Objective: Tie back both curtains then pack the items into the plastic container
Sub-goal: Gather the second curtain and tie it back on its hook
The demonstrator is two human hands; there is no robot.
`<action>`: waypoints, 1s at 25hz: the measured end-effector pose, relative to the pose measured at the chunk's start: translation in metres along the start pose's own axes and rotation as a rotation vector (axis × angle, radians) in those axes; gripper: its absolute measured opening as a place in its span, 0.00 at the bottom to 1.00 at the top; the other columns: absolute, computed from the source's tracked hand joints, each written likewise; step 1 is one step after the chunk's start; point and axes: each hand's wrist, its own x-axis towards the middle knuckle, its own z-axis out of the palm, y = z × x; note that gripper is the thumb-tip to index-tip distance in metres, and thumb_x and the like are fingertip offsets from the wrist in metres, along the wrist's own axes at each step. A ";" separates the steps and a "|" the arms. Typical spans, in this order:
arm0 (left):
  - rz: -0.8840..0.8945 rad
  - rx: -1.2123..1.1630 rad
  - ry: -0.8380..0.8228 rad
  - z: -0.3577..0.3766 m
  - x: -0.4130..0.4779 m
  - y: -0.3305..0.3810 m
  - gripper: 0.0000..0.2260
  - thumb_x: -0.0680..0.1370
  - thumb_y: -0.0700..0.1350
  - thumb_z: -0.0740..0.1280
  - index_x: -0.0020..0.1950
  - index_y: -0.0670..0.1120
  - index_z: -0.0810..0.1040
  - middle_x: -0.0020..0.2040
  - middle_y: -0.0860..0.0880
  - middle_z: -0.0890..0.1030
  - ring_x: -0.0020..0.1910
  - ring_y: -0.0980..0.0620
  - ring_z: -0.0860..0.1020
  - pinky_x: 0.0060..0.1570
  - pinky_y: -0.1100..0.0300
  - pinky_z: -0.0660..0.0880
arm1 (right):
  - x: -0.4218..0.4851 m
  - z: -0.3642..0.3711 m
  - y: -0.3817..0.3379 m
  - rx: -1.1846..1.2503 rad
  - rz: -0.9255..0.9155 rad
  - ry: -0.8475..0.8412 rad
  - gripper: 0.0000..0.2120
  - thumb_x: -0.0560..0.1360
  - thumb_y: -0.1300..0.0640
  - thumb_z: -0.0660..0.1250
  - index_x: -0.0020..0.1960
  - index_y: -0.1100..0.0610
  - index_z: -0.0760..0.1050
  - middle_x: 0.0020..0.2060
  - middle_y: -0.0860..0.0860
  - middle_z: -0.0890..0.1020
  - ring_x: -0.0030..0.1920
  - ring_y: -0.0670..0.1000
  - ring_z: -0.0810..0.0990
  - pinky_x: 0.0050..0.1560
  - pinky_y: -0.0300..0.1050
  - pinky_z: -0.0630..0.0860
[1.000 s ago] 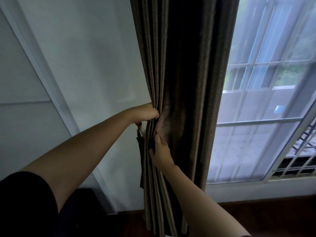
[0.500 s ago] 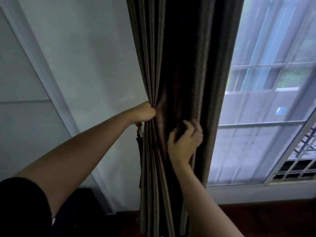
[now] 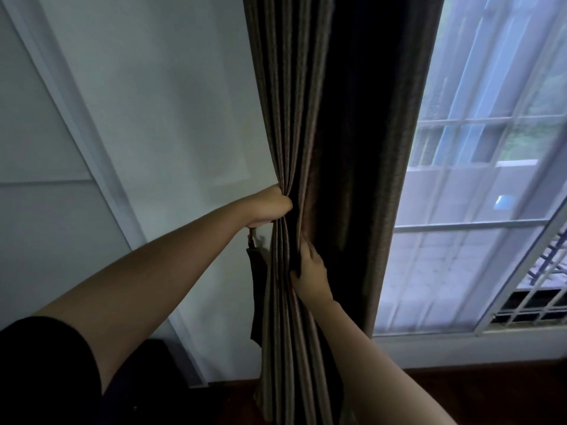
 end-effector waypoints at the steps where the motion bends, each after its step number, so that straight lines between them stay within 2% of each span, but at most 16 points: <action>1: 0.002 -0.008 -0.015 0.001 -0.001 0.002 0.17 0.77 0.29 0.53 0.38 0.47 0.72 0.37 0.50 0.74 0.36 0.55 0.73 0.29 0.73 0.71 | 0.000 0.003 -0.002 -0.023 0.001 -0.030 0.36 0.74 0.68 0.61 0.76 0.54 0.49 0.71 0.57 0.64 0.69 0.58 0.65 0.71 0.48 0.62; 6: 0.012 -0.064 -0.037 0.006 -0.005 0.010 0.15 0.77 0.29 0.55 0.58 0.39 0.74 0.51 0.47 0.77 0.42 0.54 0.75 0.40 0.65 0.76 | 0.005 0.011 -0.008 -0.158 -0.031 -0.118 0.30 0.74 0.68 0.58 0.74 0.62 0.53 0.71 0.59 0.65 0.67 0.60 0.65 0.70 0.49 0.63; 8: -0.010 -0.053 -0.038 0.007 -0.004 0.010 0.13 0.74 0.29 0.56 0.55 0.36 0.74 0.48 0.46 0.77 0.42 0.53 0.76 0.41 0.60 0.78 | 0.006 0.012 -0.010 -0.159 -0.045 -0.127 0.30 0.74 0.70 0.57 0.74 0.63 0.54 0.72 0.58 0.63 0.70 0.59 0.63 0.72 0.45 0.58; 10: -0.016 -0.052 -0.082 0.007 -0.001 0.009 0.11 0.71 0.31 0.60 0.40 0.45 0.77 0.36 0.46 0.75 0.38 0.50 0.74 0.37 0.61 0.73 | 0.002 0.017 -0.014 -0.139 -0.030 -0.127 0.29 0.75 0.69 0.57 0.74 0.64 0.52 0.74 0.59 0.58 0.73 0.57 0.57 0.73 0.43 0.52; 11: -0.026 -0.050 -0.083 0.008 0.002 0.009 0.08 0.70 0.34 0.64 0.37 0.46 0.77 0.36 0.47 0.76 0.38 0.51 0.75 0.38 0.61 0.72 | -0.001 0.019 -0.017 -0.142 -0.026 -0.121 0.29 0.76 0.67 0.56 0.75 0.64 0.50 0.75 0.59 0.56 0.75 0.56 0.54 0.74 0.44 0.50; 12: -0.013 -0.046 -0.070 0.010 0.005 0.007 0.03 0.71 0.38 0.68 0.40 0.46 0.79 0.39 0.49 0.78 0.41 0.51 0.77 0.42 0.61 0.73 | -0.002 0.022 -0.019 -0.163 -0.034 -0.121 0.30 0.77 0.66 0.56 0.75 0.64 0.48 0.76 0.59 0.54 0.75 0.56 0.52 0.75 0.46 0.48; 14: -0.019 0.015 0.020 0.014 0.015 0.002 0.13 0.71 0.45 0.71 0.56 0.47 0.79 0.51 0.49 0.81 0.49 0.52 0.79 0.53 0.59 0.75 | -0.005 0.019 -0.020 -0.162 -0.069 -0.155 0.31 0.76 0.66 0.56 0.76 0.63 0.46 0.76 0.59 0.52 0.76 0.55 0.50 0.76 0.45 0.46; 16: -0.035 0.088 0.107 0.013 0.018 -0.002 0.16 0.72 0.43 0.66 0.60 0.44 0.77 0.54 0.46 0.80 0.50 0.48 0.79 0.54 0.55 0.78 | -0.009 0.004 -0.016 -0.031 -0.117 -0.210 0.31 0.74 0.63 0.59 0.75 0.61 0.53 0.75 0.57 0.56 0.75 0.55 0.54 0.75 0.42 0.49; 17: -0.041 0.123 0.115 0.010 0.016 -0.002 0.16 0.72 0.41 0.63 0.59 0.42 0.76 0.52 0.44 0.80 0.47 0.48 0.79 0.48 0.57 0.80 | -0.011 -0.008 -0.012 0.010 -0.162 -0.165 0.29 0.73 0.60 0.61 0.73 0.59 0.60 0.73 0.56 0.62 0.72 0.56 0.60 0.73 0.44 0.55; 18: -0.043 0.148 0.111 0.006 0.013 -0.003 0.15 0.73 0.40 0.61 0.58 0.40 0.75 0.48 0.43 0.80 0.42 0.49 0.78 0.39 0.63 0.80 | -0.010 -0.019 -0.007 -0.016 -0.206 0.017 0.27 0.70 0.57 0.62 0.69 0.57 0.67 0.70 0.57 0.67 0.68 0.57 0.66 0.71 0.50 0.61; 19: -0.047 0.161 0.093 0.002 0.008 -0.002 0.14 0.75 0.37 0.60 0.59 0.38 0.75 0.43 0.41 0.78 0.36 0.51 0.75 0.29 0.68 0.77 | -0.006 -0.029 -0.001 -0.072 -0.220 0.297 0.25 0.69 0.55 0.63 0.65 0.57 0.72 0.67 0.58 0.70 0.65 0.58 0.68 0.68 0.53 0.63; 20: -0.030 0.164 0.078 -0.001 0.006 -0.002 0.14 0.76 0.35 0.58 0.60 0.34 0.73 0.42 0.39 0.77 0.31 0.54 0.72 0.24 0.68 0.75 | 0.001 -0.044 0.004 -0.092 -0.176 0.587 0.24 0.68 0.55 0.66 0.64 0.57 0.72 0.67 0.59 0.71 0.65 0.58 0.68 0.67 0.53 0.62; 21: -0.017 0.152 0.058 -0.002 0.002 -0.001 0.14 0.77 0.33 0.58 0.60 0.30 0.71 0.45 0.40 0.76 0.29 0.56 0.69 0.28 0.66 0.78 | 0.008 -0.060 0.005 -0.075 -0.107 0.809 0.26 0.69 0.54 0.68 0.65 0.57 0.69 0.68 0.61 0.69 0.67 0.59 0.66 0.68 0.55 0.60; 22: 0.000 0.118 0.042 -0.003 -0.002 -0.001 0.13 0.77 0.32 0.57 0.60 0.30 0.71 0.47 0.42 0.76 0.28 0.57 0.69 0.35 0.61 0.79 | 0.016 -0.075 0.006 -0.036 -0.046 0.893 0.30 0.69 0.55 0.69 0.69 0.58 0.65 0.70 0.62 0.64 0.70 0.60 0.63 0.69 0.56 0.58; 23: 0.016 0.087 0.024 -0.003 -0.006 0.000 0.12 0.77 0.32 0.58 0.58 0.33 0.74 0.45 0.42 0.77 0.27 0.58 0.70 0.36 0.60 0.79 | 0.024 -0.090 0.005 0.035 0.012 0.862 0.34 0.70 0.57 0.70 0.72 0.58 0.60 0.73 0.62 0.60 0.71 0.60 0.61 0.71 0.57 0.59; 25: 0.032 0.035 -0.011 -0.004 -0.008 -0.002 0.08 0.77 0.33 0.61 0.51 0.40 0.77 0.37 0.47 0.77 0.28 0.59 0.74 0.25 0.69 0.75 | 0.040 -0.101 0.010 0.183 0.097 0.591 0.36 0.72 0.63 0.66 0.75 0.57 0.53 0.71 0.60 0.66 0.68 0.59 0.68 0.64 0.49 0.67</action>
